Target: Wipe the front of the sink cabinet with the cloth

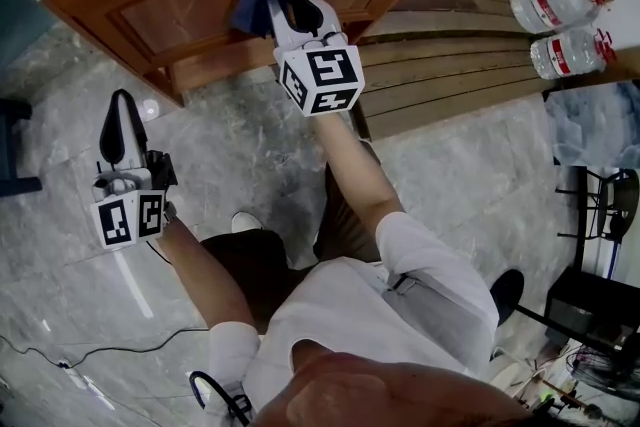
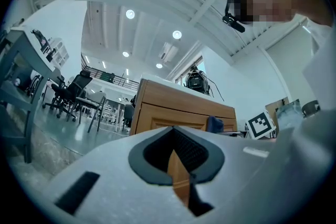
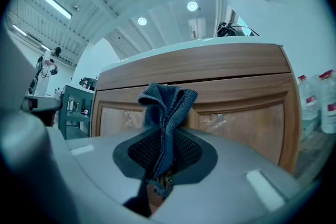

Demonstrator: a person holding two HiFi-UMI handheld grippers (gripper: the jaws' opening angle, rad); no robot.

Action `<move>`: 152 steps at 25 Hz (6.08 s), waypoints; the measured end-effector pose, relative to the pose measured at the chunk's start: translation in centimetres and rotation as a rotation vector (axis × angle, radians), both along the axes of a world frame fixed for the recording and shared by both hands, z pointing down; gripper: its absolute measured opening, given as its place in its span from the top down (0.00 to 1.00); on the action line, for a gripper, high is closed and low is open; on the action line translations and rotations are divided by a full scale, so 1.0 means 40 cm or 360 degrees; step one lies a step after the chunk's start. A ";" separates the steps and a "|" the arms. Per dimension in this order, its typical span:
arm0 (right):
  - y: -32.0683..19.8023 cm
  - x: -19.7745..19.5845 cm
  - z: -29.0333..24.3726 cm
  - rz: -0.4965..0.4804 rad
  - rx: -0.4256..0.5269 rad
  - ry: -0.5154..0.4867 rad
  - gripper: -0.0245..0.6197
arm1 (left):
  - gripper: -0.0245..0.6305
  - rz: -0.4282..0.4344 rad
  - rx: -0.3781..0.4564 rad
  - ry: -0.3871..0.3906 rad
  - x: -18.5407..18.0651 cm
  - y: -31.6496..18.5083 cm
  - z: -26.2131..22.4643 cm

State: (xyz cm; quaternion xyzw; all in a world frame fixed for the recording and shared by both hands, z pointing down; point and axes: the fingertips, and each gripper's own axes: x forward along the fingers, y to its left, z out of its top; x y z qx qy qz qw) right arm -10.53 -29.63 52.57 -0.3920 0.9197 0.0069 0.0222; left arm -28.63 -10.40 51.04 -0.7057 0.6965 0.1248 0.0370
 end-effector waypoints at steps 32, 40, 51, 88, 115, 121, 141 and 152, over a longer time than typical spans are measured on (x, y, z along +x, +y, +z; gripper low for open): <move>-0.218 0.451 0.034 0.0633 0.0024 0.0274 0.85 | 0.96 0.0067 -0.0054 -0.0008 0.016 -0.028 0.021; -0.247 0.582 0.028 0.0749 -0.0022 0.0241 0.85 | 0.96 0.0060 -0.0058 -0.0006 0.025 -0.028 0.019; -0.269 0.612 0.031 0.0807 -0.0036 0.0245 0.85 | 0.96 0.0055 -0.0067 -0.0016 0.007 -0.024 0.030; 0.311 -0.547 0.253 -0.0762 -0.0084 0.0127 0.85 | 0.96 -0.0202 -0.0085 -0.0071 -0.073 0.024 0.007; 0.157 -0.432 0.281 -0.0472 -0.0100 0.0141 0.85 | 0.96 -0.0132 -0.0107 -0.0066 -0.053 0.006 0.023; 0.113 -0.340 0.308 -0.0372 -0.0126 0.0148 0.85 | 0.96 -0.0120 -0.0108 -0.0060 -0.048 -0.006 0.029; 0.030 -0.115 0.369 -0.0101 -0.0161 0.0167 0.85 | 0.96 -0.0091 -0.0112 -0.0062 -0.034 -0.021 0.041; -0.001 -0.013 0.394 0.0029 -0.0172 0.0170 0.85 | 0.96 -0.0019 -0.0115 -0.0070 0.008 -0.048 0.045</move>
